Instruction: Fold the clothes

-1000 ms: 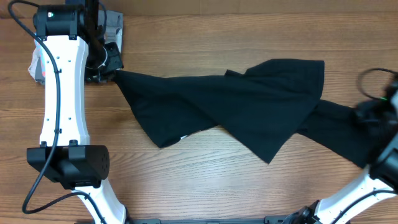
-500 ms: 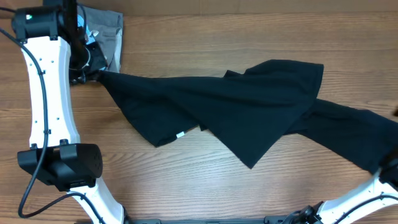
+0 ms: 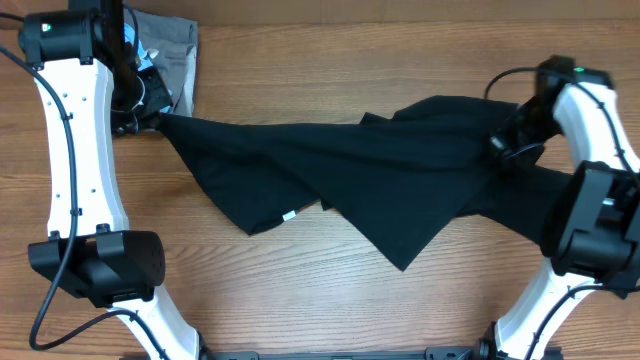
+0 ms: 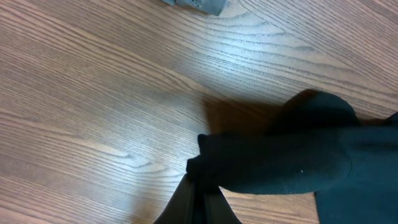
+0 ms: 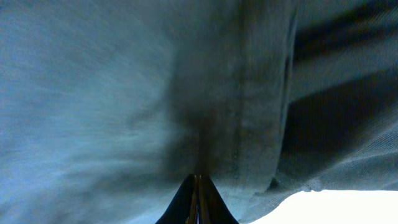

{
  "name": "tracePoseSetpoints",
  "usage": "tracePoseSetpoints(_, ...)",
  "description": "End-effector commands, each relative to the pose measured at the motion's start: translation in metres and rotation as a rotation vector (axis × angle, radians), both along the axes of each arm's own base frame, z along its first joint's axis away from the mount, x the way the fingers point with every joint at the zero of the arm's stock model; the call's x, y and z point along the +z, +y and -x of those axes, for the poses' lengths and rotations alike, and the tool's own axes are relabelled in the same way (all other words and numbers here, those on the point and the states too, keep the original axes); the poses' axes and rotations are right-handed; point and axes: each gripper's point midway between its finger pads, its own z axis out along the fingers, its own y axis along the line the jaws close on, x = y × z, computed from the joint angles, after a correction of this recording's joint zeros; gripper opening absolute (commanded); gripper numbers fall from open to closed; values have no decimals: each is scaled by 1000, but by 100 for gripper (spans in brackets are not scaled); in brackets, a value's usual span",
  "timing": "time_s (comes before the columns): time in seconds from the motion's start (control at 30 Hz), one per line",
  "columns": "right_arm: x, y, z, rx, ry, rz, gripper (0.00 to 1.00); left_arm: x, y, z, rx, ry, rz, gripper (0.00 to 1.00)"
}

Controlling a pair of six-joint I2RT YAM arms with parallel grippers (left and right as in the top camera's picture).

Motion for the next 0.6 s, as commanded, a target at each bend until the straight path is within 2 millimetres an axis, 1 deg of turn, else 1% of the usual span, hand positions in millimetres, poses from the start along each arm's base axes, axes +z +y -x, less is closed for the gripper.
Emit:
tracePoseSetpoints(0.0, -8, -11, 13, -47, 39, 72, 4, -4, 4, 0, 29, 15, -3, 4)
tracePoseSetpoints(0.07, -10, -13, 16, -52, 49, 74, 4, -4, 5, 0, 30, 16, -9, 4)
tracePoseSetpoints(0.17, -8, -23, 18, -75, 47, 81, 4, -4, 8, 0, 36, 15, -10, 4)
tracePoseSetpoints(0.27, 1, -35, 21, -111, 33, 84, 4, -4, 14, 0, 51, 12, -10, 4)
tracePoseSetpoints(0.37, 17, -47, 27, -134, 11, 88, 4, -4, 23, 1, 77, 10, -10, 4)
tracePoseSetpoints(0.47, 23, -47, 35, -99, 18, 83, 4, -4, 30, 2, 96, 9, -4, 4)
tracePoseSetpoints(0.57, 18, -42, 37, -63, 21, 79, 4, -4, 31, 3, 101, 8, 1, 4)
